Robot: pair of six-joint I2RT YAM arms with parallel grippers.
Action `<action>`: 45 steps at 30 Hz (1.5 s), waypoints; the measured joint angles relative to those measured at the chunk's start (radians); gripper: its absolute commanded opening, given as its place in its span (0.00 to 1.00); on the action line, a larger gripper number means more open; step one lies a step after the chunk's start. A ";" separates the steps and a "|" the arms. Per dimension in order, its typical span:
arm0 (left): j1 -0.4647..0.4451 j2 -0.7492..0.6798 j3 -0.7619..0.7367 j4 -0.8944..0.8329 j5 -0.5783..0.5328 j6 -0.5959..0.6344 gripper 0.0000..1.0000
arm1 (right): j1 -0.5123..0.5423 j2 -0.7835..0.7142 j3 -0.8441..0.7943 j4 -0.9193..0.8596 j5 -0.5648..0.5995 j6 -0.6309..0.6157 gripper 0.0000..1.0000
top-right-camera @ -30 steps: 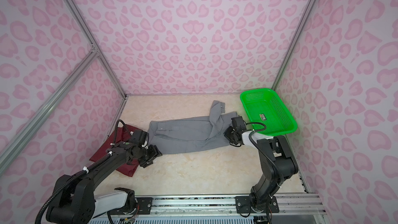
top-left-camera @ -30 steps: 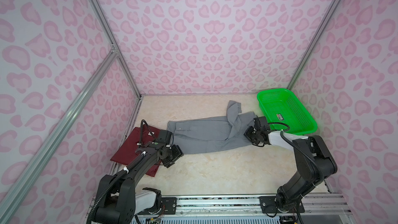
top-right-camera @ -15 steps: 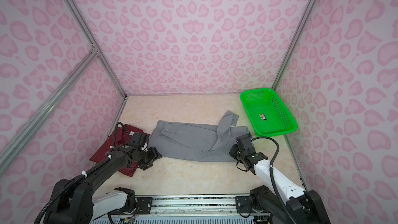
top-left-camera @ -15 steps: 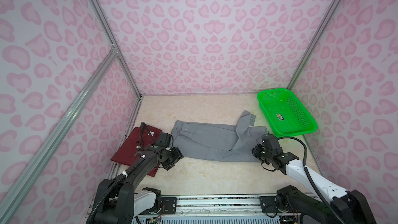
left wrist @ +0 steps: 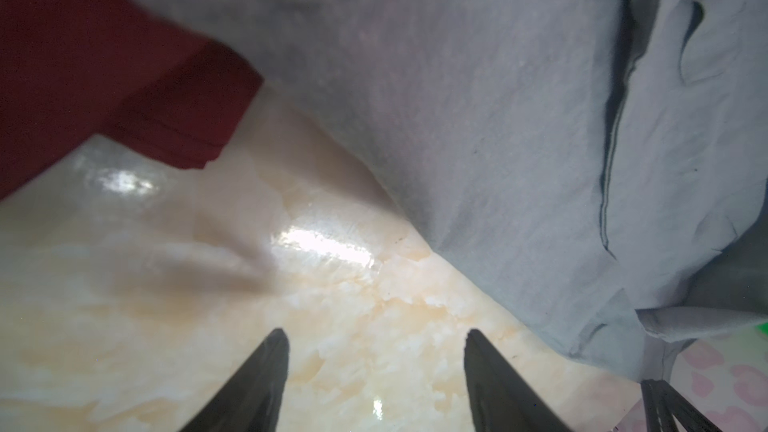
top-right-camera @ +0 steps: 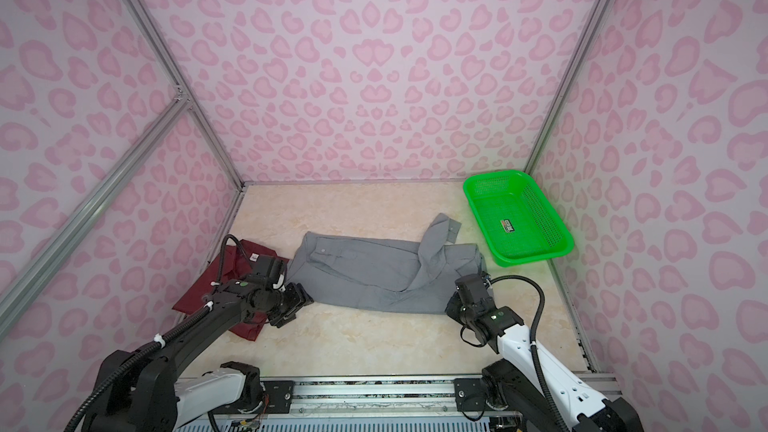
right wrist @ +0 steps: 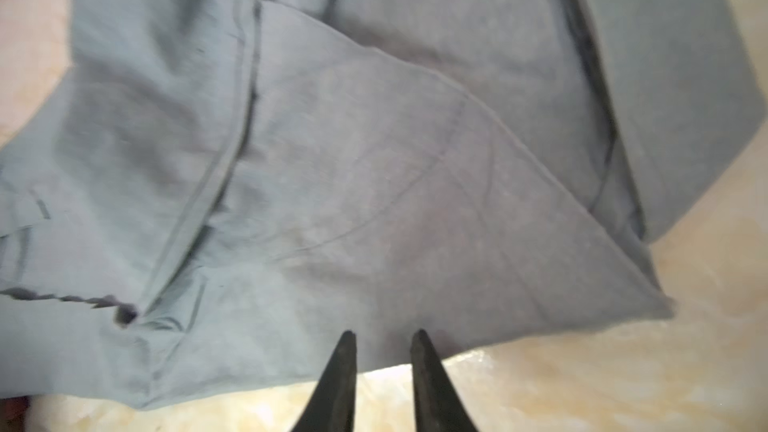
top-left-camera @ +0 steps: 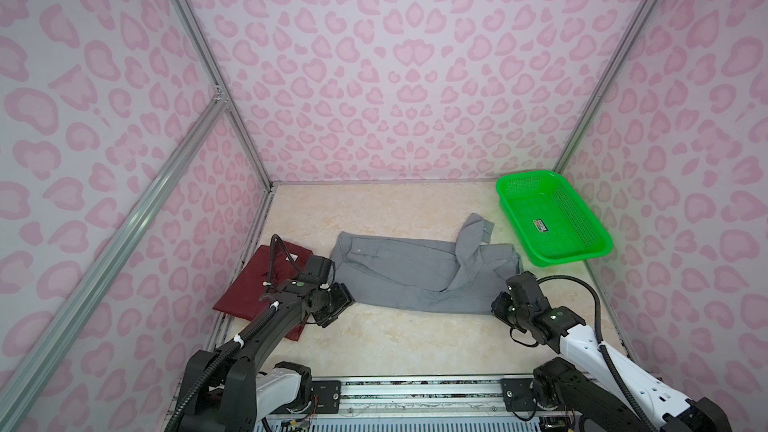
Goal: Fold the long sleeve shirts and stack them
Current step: 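Raise the right gripper and draw it back toward the robot, then reach the left gripper across the shirt while right lowers onto its edge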
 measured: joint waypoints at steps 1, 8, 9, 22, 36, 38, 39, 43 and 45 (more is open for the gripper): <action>0.000 -0.001 0.003 -0.001 0.000 0.000 0.69 | 0.000 0.002 0.030 -0.006 0.007 -0.013 0.44; -0.010 0.006 0.046 -0.004 0.006 -0.001 0.69 | -0.047 0.232 0.201 0.066 -0.054 -0.046 0.42; -0.015 0.010 0.053 -0.005 0.008 -0.004 0.69 | -0.061 0.268 0.203 0.084 -0.081 -0.042 0.42; -0.227 0.261 0.420 -0.039 -0.029 -0.030 0.69 | -0.187 0.563 0.203 0.372 -0.226 0.007 0.29; -0.464 0.732 0.945 -0.069 -0.042 -0.024 0.68 | -0.208 0.666 0.196 0.577 -0.255 0.015 0.25; -0.483 0.785 1.015 -0.077 -0.042 -0.015 0.68 | -0.212 0.670 0.196 0.597 -0.259 0.015 0.26; -0.491 0.817 1.054 -0.084 -0.042 -0.011 0.68 | -0.212 0.672 0.196 0.604 -0.259 0.015 0.27; -0.519 0.946 1.218 -0.114 -0.042 0.023 0.67 | -0.222 0.686 0.197 0.626 -0.268 0.014 0.27; -0.535 0.999 1.295 -0.130 -0.045 0.038 0.66 | -0.230 0.688 0.197 0.637 -0.271 0.014 0.27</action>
